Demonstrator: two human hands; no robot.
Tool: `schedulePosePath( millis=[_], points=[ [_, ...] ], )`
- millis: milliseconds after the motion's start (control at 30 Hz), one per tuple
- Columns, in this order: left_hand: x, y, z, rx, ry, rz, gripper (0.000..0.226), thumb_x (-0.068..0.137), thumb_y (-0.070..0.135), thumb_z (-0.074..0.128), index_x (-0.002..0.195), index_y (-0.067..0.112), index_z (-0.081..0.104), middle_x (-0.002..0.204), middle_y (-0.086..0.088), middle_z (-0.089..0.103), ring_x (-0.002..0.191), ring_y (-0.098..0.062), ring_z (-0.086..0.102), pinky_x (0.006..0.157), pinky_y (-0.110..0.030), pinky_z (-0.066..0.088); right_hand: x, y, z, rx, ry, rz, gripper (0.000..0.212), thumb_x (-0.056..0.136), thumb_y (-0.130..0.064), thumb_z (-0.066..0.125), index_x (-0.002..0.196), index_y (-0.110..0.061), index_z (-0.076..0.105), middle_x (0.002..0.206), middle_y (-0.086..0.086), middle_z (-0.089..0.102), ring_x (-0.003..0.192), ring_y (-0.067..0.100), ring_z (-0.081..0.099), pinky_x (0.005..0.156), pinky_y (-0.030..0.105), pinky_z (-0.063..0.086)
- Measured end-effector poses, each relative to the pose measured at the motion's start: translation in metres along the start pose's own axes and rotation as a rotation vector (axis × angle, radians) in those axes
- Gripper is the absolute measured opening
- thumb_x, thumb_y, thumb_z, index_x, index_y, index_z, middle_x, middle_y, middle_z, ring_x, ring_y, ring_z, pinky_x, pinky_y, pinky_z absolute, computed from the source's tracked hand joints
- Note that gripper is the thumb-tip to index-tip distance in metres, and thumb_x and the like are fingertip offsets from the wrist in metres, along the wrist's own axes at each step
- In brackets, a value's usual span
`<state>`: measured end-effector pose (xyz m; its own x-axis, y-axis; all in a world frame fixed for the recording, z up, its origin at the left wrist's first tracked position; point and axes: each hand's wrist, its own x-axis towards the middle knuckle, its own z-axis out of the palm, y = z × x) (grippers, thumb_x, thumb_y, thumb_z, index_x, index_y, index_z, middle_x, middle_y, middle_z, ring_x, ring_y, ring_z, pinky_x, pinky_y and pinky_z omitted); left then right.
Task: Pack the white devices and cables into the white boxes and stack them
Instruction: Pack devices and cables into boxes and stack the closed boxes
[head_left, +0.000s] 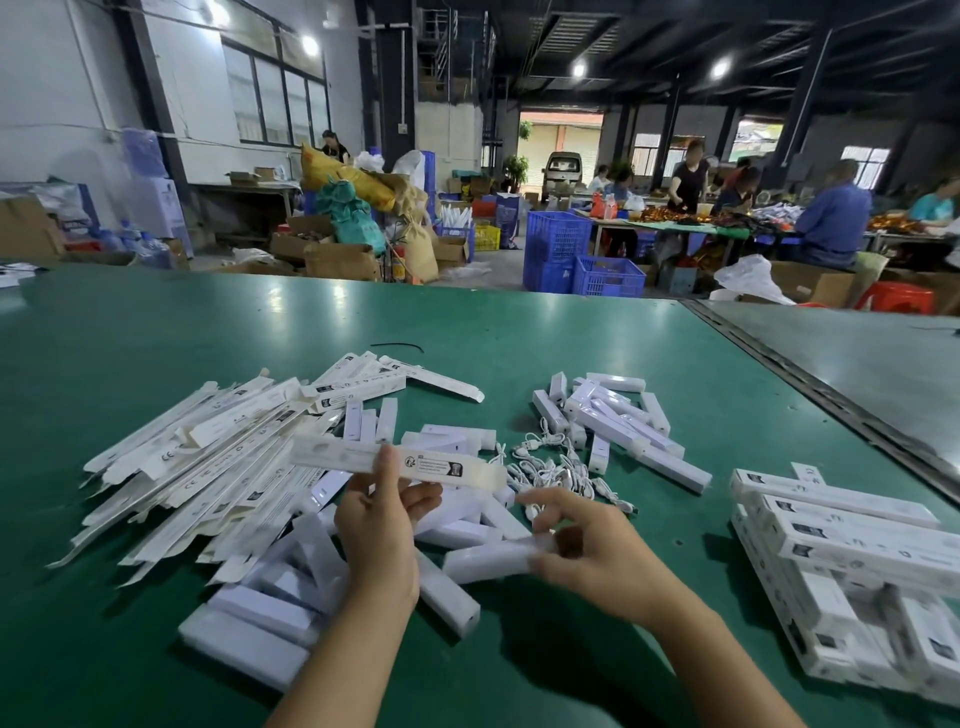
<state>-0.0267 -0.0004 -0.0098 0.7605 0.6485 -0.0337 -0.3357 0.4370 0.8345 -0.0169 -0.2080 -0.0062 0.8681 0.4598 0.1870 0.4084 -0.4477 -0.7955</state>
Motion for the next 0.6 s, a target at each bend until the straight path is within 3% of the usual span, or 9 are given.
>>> schedulePosePath(
  millis=[67,133,233,367,600],
  points=[
    [0.003,0.001,-0.001,-0.024,0.025,-0.004,0.022,0.099,0.030,0.059,0.093,0.009,0.060,0.062,0.001,0.071,0.055,-0.013,0.069,0.052,-0.023,0.057,0.001,-0.002,-0.001,0.188,0.139,0.009,0.028,0.079,-0.017,0.072,0.096,-0.039,0.072,0.086,0.000,0.071,0.069,0.021,0.068,0.067,0.035,0.058],
    [0.003,0.001,-0.001,-0.034,0.032,0.003,0.024,0.099,0.032,0.058,0.096,0.009,0.059,0.065,0.001,0.072,0.057,-0.013,0.070,0.054,-0.023,0.057,0.002,-0.005,-0.001,0.412,0.272,0.014,0.022,0.087,-0.002,0.068,0.089,-0.023,0.074,0.080,0.008,0.071,0.064,0.024,0.068,0.062,0.032,0.058],
    [0.002,0.001,0.000,-0.034,0.021,-0.001,0.027,0.099,0.033,0.056,0.101,0.006,0.057,0.066,0.001,0.073,0.060,-0.015,0.072,0.055,-0.023,0.058,0.005,-0.008,-0.004,0.699,0.433,0.060,0.009,0.088,-0.003,0.066,0.089,-0.009,0.072,0.077,0.012,0.069,0.062,0.023,0.067,0.058,0.026,0.055],
    [-0.002,0.000,0.002,-0.024,-0.007,-0.010,0.035,0.099,0.035,0.055,0.113,0.003,0.059,0.074,-0.003,0.076,0.066,-0.019,0.074,0.057,-0.024,0.059,0.008,-0.010,-0.003,0.903,0.542,0.108,0.011,0.086,-0.010,0.066,0.095,-0.003,0.068,0.076,0.010,0.071,0.062,0.018,0.068,0.057,0.022,0.055],
    [-0.005,-0.003,0.005,-0.029,-0.037,-0.049,0.040,0.101,0.035,0.052,0.117,-0.001,0.060,0.082,-0.009,0.077,0.071,-0.025,0.076,0.056,-0.026,0.058,0.009,-0.013,-0.002,0.960,0.549,0.134,0.008,0.088,-0.004,0.064,0.095,-0.002,0.067,0.075,0.010,0.071,0.060,0.017,0.067,0.056,0.020,0.055]
  ],
)
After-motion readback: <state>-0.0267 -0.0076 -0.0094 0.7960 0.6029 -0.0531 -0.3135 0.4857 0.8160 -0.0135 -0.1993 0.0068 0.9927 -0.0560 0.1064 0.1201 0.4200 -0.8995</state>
